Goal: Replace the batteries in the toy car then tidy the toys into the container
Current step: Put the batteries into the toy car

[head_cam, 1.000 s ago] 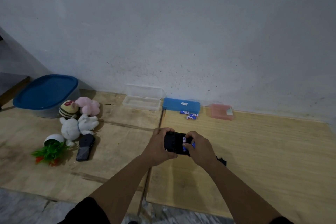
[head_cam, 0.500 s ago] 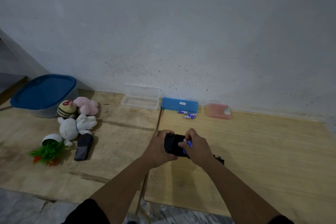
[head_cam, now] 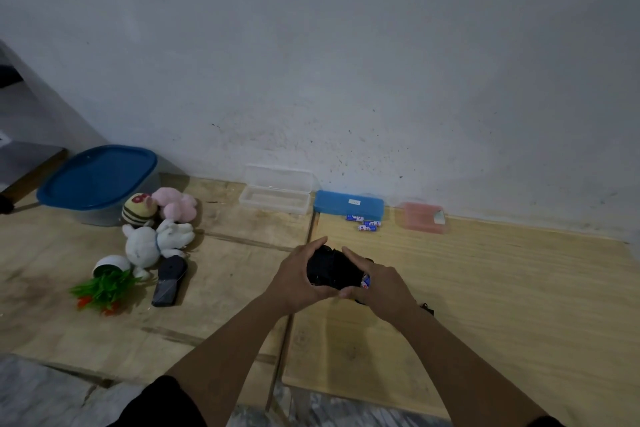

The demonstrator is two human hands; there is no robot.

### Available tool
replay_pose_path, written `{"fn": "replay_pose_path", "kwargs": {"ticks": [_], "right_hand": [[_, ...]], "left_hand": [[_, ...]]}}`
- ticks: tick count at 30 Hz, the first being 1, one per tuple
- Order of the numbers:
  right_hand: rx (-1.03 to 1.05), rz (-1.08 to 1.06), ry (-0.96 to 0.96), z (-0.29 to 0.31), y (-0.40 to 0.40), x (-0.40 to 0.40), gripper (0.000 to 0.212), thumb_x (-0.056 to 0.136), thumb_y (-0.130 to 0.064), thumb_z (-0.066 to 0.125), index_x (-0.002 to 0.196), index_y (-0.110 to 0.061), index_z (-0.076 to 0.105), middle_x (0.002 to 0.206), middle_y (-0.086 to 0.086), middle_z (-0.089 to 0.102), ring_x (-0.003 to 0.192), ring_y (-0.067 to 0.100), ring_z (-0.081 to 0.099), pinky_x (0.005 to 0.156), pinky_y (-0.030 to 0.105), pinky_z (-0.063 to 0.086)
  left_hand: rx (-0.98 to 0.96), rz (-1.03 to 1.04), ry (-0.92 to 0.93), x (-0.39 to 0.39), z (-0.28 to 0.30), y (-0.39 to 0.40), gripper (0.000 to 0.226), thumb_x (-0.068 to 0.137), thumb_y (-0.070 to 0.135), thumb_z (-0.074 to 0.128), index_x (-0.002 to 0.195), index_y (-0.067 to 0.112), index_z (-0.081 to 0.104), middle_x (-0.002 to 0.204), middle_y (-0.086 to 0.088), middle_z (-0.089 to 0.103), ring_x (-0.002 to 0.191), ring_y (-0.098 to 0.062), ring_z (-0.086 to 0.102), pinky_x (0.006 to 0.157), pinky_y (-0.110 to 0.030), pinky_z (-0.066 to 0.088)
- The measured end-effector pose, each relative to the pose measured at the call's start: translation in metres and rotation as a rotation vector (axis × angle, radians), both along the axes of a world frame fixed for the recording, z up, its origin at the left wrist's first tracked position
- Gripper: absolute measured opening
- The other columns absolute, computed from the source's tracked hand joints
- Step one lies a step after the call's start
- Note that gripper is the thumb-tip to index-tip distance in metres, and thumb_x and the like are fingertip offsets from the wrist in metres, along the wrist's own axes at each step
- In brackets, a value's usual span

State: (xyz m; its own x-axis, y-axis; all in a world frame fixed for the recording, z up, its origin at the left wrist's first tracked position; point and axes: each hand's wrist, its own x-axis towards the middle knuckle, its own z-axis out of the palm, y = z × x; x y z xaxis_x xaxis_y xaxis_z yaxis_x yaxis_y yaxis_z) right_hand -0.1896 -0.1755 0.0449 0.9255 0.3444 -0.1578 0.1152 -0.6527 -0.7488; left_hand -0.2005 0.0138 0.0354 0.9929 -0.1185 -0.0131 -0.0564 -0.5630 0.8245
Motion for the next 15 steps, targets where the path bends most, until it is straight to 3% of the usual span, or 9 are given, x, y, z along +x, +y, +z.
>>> {"fn": "replay_pose_path", "kwargs": {"ticks": [4, 12, 15], "right_hand": [[-0.122, 0.051, -0.016, -0.003, 0.005, 0.000, 0.076, 0.075, -0.048, 0.071, 0.140, -0.037, 0.034, 0.134, 0.001, 0.055, 0.114, 0.020, 0.055, 0.089, 0.031, 0.049], [0.025, 0.051, -0.017, -0.005, 0.008, -0.007, 0.064, 0.083, -0.036, 0.066, 0.139, -0.035, 0.036, 0.129, 0.001, 0.058, 0.101, 0.014, 0.058, 0.086, 0.028, 0.051], [0.081, 0.028, -0.031, -0.004, 0.008, -0.013, 0.067, 0.085, -0.032, 0.066, 0.139, -0.042, 0.029, 0.121, -0.017, 0.053, 0.095, 0.003, 0.055, 0.077, 0.010, 0.046]], "left_hand": [[-0.019, -0.032, -0.009, -0.002, 0.002, 0.003, 0.094, 0.065, 0.026, 0.085, 0.143, 0.031, 0.031, 0.132, 0.002, 0.045, 0.116, -0.007, 0.045, 0.096, -0.017, 0.041], [-0.116, -0.005, -0.021, 0.000, 0.004, 0.012, 0.081, 0.057, 0.025, 0.089, 0.125, 0.034, 0.047, 0.120, 0.013, 0.056, 0.111, -0.003, 0.055, 0.090, -0.013, 0.047], [-0.131, 0.002, -0.013, 0.001, 0.001, 0.015, 0.076, 0.056, 0.043, 0.086, 0.122, 0.039, 0.048, 0.120, 0.008, 0.055, 0.111, -0.006, 0.055, 0.092, -0.022, 0.050]]}}
